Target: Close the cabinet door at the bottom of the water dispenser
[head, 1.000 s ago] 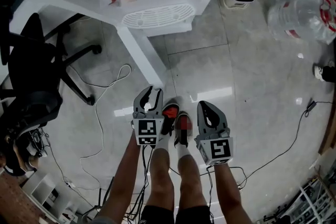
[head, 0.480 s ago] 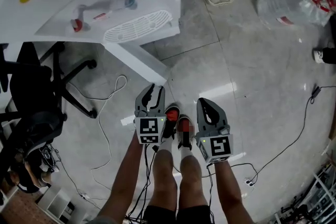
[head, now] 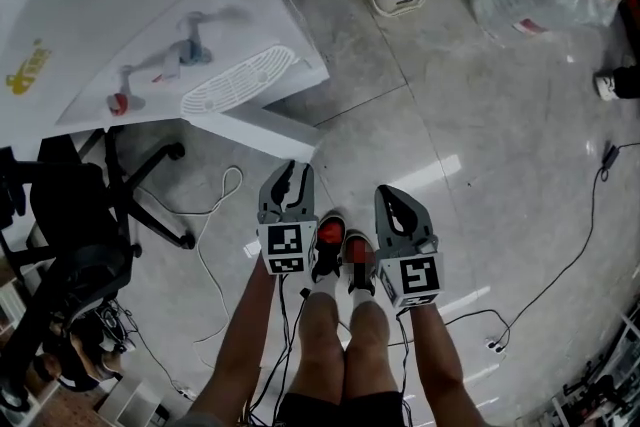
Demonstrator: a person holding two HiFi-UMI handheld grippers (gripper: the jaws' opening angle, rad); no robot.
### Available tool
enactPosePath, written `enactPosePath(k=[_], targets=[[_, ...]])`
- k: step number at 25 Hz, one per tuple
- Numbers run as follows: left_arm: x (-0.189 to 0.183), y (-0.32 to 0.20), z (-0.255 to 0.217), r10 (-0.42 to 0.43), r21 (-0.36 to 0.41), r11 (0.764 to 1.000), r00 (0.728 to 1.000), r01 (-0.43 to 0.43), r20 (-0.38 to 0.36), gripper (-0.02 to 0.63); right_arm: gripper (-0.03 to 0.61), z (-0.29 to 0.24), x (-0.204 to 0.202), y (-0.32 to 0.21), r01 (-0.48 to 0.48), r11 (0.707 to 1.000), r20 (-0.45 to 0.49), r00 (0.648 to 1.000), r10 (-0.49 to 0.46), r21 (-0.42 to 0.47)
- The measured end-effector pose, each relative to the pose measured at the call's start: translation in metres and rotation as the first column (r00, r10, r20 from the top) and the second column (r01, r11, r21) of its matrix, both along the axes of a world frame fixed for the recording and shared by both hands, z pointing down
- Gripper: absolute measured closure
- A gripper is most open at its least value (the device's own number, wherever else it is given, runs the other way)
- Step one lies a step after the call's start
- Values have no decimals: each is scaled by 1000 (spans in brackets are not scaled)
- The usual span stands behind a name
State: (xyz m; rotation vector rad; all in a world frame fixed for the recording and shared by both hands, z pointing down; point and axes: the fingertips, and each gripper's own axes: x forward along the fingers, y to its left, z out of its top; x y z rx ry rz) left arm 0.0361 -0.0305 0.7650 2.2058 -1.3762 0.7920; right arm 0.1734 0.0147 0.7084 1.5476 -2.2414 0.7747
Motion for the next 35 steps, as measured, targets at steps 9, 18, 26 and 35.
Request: enactPosePath(k=[9,18,26,35], targets=[[18,-30,2,22,40,999,1000,-23,10,499,566,10,15,-15,-19,999,-12,1000,19,-43],[28,-54,1,41,67,997,999,-41,14,499,566,18,21,-35,-29,1000,-9,1000,29,2],[33,-72,5,50,73,996,999,-51,22,499,566,19,29,-58,-44,998,-27,999,45,43],[38,-97,5,72,105,992,997,-75,28,499,566,25,35,-79,-69,994,-28,997,72,87]])
